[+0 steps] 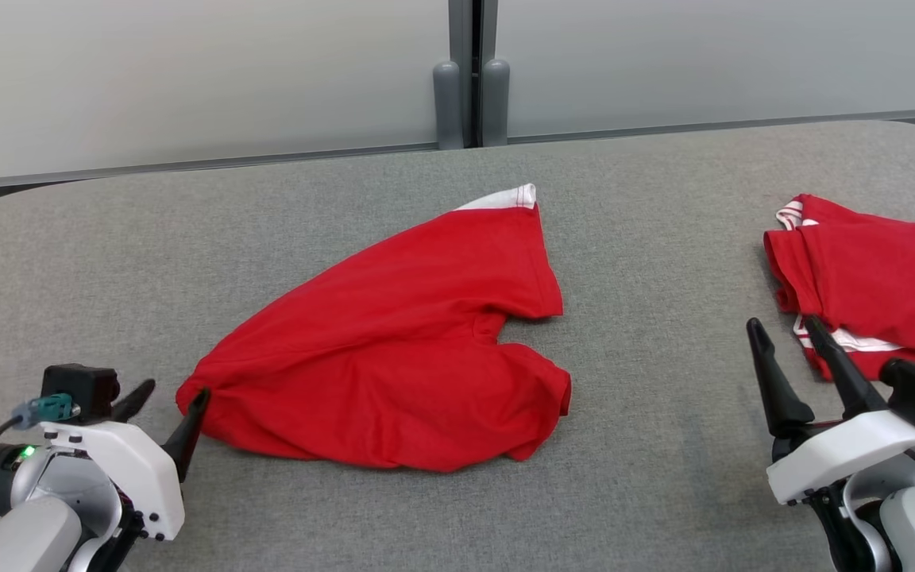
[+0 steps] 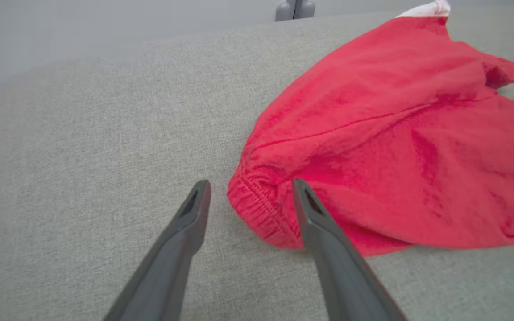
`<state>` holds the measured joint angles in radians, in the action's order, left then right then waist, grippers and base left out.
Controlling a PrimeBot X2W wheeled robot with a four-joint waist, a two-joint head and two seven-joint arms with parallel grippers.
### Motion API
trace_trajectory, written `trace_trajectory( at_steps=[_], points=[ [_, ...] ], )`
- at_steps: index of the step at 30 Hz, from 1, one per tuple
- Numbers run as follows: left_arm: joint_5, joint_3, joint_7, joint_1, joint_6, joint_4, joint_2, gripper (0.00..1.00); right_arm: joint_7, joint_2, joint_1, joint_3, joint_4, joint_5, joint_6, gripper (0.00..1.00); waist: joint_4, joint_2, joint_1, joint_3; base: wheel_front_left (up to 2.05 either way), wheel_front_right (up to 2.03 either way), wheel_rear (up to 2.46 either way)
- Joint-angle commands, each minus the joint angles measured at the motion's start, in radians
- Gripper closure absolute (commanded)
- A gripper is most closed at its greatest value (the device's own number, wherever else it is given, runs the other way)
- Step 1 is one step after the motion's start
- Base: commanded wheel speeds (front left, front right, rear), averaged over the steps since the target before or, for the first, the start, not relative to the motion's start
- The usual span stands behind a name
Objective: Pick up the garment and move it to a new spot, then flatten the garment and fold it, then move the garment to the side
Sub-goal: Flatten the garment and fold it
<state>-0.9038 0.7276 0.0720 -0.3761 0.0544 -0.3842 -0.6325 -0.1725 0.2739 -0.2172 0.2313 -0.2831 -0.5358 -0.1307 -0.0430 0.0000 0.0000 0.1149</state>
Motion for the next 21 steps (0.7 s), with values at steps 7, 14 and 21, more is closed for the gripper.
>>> trace_trajectory(
  at_steps=[7, 14, 21],
  points=[
    [0.041, -0.066, -0.175, 0.108, 0.163, 0.131, -0.003, 0.0, 0.033, 0.008, 0.033, 0.08, 0.031, -0.026, 0.0, 0.0, 0.04, 0.0, 0.0, -0.031, 0.0, 0.0, 0.0],
    [0.026, -0.068, -0.234, 0.229, 0.258, 0.263, 0.036, 0.0, 0.118, 0.062, 0.072, 0.257, 0.105, -0.154, 0.0, 0.0, 0.108, 0.0, 0.0, -0.056, 0.0, 0.0, 0.0],
    [0.021, -0.048, -0.233, 0.242, 0.255, 0.261, 0.064, 0.0, 0.202, 0.107, 0.083, 0.348, 0.124, -0.247, 0.0, 0.0, 0.165, 0.0, 0.0, -0.068, 0.0, 0.0, 0.0]
  ],
)
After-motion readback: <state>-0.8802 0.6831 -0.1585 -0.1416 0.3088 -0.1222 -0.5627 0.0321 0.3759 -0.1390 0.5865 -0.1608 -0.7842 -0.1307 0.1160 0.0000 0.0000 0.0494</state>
